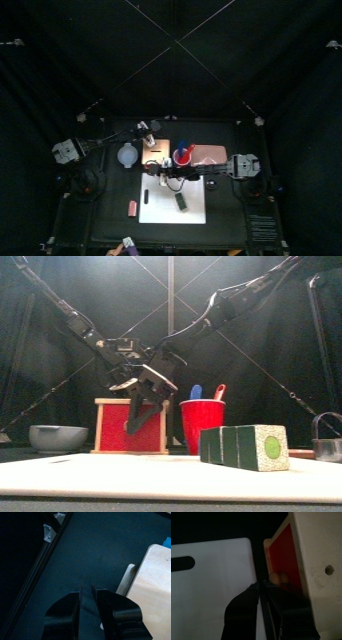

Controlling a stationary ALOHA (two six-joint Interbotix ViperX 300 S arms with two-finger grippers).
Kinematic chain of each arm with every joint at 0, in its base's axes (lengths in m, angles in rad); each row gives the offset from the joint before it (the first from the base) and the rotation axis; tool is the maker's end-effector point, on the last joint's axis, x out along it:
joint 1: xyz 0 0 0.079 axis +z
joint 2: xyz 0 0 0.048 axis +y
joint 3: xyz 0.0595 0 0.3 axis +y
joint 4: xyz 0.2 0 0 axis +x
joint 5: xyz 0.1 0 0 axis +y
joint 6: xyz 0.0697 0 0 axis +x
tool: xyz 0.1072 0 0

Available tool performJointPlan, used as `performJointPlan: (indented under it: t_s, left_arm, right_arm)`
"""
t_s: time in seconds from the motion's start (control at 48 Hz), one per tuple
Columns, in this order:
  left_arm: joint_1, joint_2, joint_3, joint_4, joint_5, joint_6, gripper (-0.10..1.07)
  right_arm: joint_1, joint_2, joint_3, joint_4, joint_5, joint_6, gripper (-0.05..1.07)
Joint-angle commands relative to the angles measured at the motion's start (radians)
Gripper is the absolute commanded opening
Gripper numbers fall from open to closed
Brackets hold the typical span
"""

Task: Close drawer

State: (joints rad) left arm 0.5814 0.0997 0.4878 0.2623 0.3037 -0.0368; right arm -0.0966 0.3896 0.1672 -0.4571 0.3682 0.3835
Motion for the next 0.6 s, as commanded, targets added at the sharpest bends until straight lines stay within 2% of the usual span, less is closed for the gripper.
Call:
performJointPlan:
  t_s: [0.0, 0.083, 0.375, 0.583]
  left_arm:
    - [-0.005, -0.003, -0.009, -0.003, 0.002, -0.002, 0.67]
    - [-0.003, -0.006, -0.011, -0.003, -0.005, -0.005, 0.67]
    - [0.0, -0.037, -0.017, -0.008, -0.08, -0.006, 0.67]
    - [-0.006, -0.114, 0.002, -0.026, -0.112, -0.006, 0.67]
  right_arm:
    - [-0.009, -0.041, -0.021, 0.002, 0.005, -0.002, 0.58]
    - [-0.005, -0.055, -0.021, 0.008, 0.008, 0.0, 0.58]
    - [0.087, -0.137, 0.002, 0.035, 0.014, 0.008, 0.58]
    - [0.127, -0.25, 0.081, 0.078, -0.006, 0.017, 0.58]
